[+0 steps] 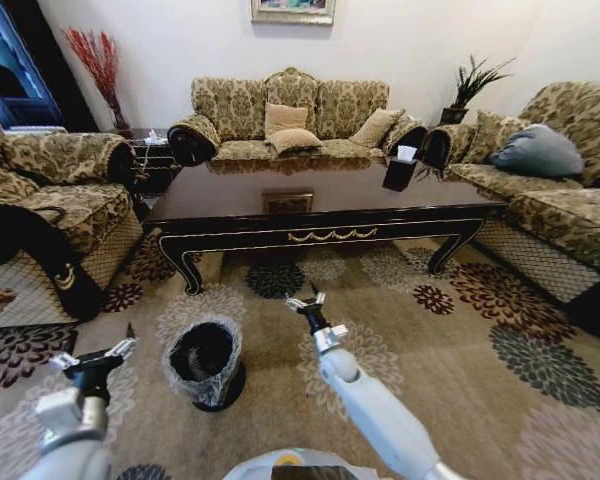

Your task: Move to the front of the table and pick up the trash from the floor, then place it into the trash bin.

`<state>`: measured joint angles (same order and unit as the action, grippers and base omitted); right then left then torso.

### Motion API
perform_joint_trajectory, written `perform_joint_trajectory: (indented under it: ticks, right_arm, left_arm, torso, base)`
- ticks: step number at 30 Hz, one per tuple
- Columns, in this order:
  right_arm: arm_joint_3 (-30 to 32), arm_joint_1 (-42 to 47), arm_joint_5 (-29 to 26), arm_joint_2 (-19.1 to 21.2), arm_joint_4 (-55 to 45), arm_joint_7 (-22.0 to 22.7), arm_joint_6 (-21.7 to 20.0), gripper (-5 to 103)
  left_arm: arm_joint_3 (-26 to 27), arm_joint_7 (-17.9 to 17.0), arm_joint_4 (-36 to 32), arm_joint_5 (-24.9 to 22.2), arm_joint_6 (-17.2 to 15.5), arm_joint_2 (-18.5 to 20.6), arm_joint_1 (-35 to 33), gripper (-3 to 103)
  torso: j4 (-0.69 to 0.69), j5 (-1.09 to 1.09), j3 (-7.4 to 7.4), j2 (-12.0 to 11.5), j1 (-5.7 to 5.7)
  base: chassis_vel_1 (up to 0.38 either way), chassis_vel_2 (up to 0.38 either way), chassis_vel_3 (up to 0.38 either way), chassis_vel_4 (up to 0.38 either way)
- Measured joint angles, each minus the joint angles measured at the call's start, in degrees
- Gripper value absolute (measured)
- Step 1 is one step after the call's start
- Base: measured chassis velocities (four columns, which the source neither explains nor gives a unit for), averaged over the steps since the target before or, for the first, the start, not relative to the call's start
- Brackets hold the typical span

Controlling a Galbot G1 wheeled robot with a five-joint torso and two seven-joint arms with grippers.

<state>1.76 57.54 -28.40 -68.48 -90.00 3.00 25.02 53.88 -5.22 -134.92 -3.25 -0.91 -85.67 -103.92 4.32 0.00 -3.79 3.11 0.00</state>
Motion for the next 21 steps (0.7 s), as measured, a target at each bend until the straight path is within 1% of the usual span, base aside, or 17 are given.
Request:
perform_joint_trajectory:
  ticks: [1, 2, 3, 5, 6, 8, 10, 11, 15, 16, 17, 21]
  right_arm:
    - [0.0, 0.0, 0.0, 0.0, 0.0, 0.0, 0.0, 100]
    - [1.4, 1.0, 0.5, 1.7, -1.8, 0.9, -0.7, 100]
    - [2.9, 2.2, 1.3, 3.4, -3.6, 2.5, -1.8, 100]
    - [5.8, 4.4, 3.3, 6.3, -6.9, 5.8, -4.1, 100]
    - [5.8, 4.4, 3.3, 6.3, -6.9, 5.8, -4.1, 100]
    - [10.0, 7.0, 5.7, 9.3, -10.1, 7.5, -6.0, 100]
    - [14.4, 9.7, 6.9, 12.3, -13.6, 8.4, -7.7, 100]
    - [14.4, 9.7, 6.9, 12.3, -13.6, 8.4, -7.7, 100]
    - [20.3, 15.9, 5.3, 17.2, -21.3, 13.2, -12.2, 100]
    - [22.1, 17.7, 4.6, 17.9, -23.2, 14.0, -13.2, 100]
    - [22.1, 17.7, 4.6, 17.9, -23.2, 14.0, -13.2, 100]
    - [25.2, 20.6, 2.5, 18.5, -26.5, 14.8, -13.9, 100]
  left_arm:
    - [0.0, 0.0, 0.0, 0.0, 0.0, 0.0, 0.0, 100]
    - [-0.1, 0.2, 0.5, 0.1, 1.6, -0.3, 0.4, 100]
    - [-0.1, 0.2, 0.9, 0.3, 3.0, -0.7, 0.8, 100]
    - [-0.1, 0.3, 1.5, 0.5, 4.4, -1.4, 1.6, 100]
    - [-0.1, 0.3, 1.5, 0.5, 4.4, -1.4, 1.6, 100]
    - [-0.1, 0.2, 2.3, 0.3, 5.0, -1.9, 2.5, 100]
    - [-0.1, 0.2, 3.1, -0.1, 5.3, -2.1, 3.0, 100]
    - [-0.1, 0.2, 3.1, -0.1, 5.3, -2.1, 3.0, 100]
    - [-0.8, 0.2, 3.5, -0.3, 5.5, -2.5, 3.5, 100]
    - [-1.0, 0.2, 3.5, -0.2, 5.3, -2.7, 3.7, 100]
    - [-1.0, 0.2, 3.5, -0.2, 5.3, -2.7, 3.7, 100]
    - [-2.3, 0.2, 4.0, -0.4, 4.4, -2.8, 4.3, 100]
  torso:
    - [0.00, 0.00, 0.00, 0.0, 0.00]
    - [0.00, 0.00, 0.00, 0.0, 0.00]
    - [0.00, 0.02, 0.00, 0.0, 0.00]
    - [0.00, 0.02, 0.00, 0.0, 0.00]
    - [0.00, 0.02, 0.00, 0.0, 0.00]
    - [0.01, 0.02, -0.01, 0.0, 0.00]
    - [0.01, 0.01, 0.00, 0.0, 0.00]
    - [0.01, 0.01, 0.00, 0.0, 0.00]
    - [-0.01, 0.00, 0.00, 0.0, 0.00]
    - [0.01, 0.00, 0.00, 0.0, 0.00]
    - [0.01, 0.00, 0.00, 0.0, 0.00]
    - [-0.01, 0.01, 0.00, 0.0, 0.00]
  base:
    - [0.000, 0.000, 0.000, 0.000]
    - [0.000, 0.000, 0.000, 0.000]
    - [0.000, 0.000, 0.000, 0.000]
    - [0.000, 0.000, 0.000, 0.000]
    - [0.000, 0.000, 0.000, 0.000]
    - [0.000, 0.000, 0.000, 0.000]
    - [0.000, 0.000, 0.000, 0.000]
    - [0.000, 0.000, 0.000, 0.000]
    - [0.000, 0.000, 0.000, 0.000]
    - [0.000, 0.000, 0.000, 0.000]
    - [0.000, 0.000, 0.000, 0.000]
    - [0.000, 0.000, 0.000, 0.000]
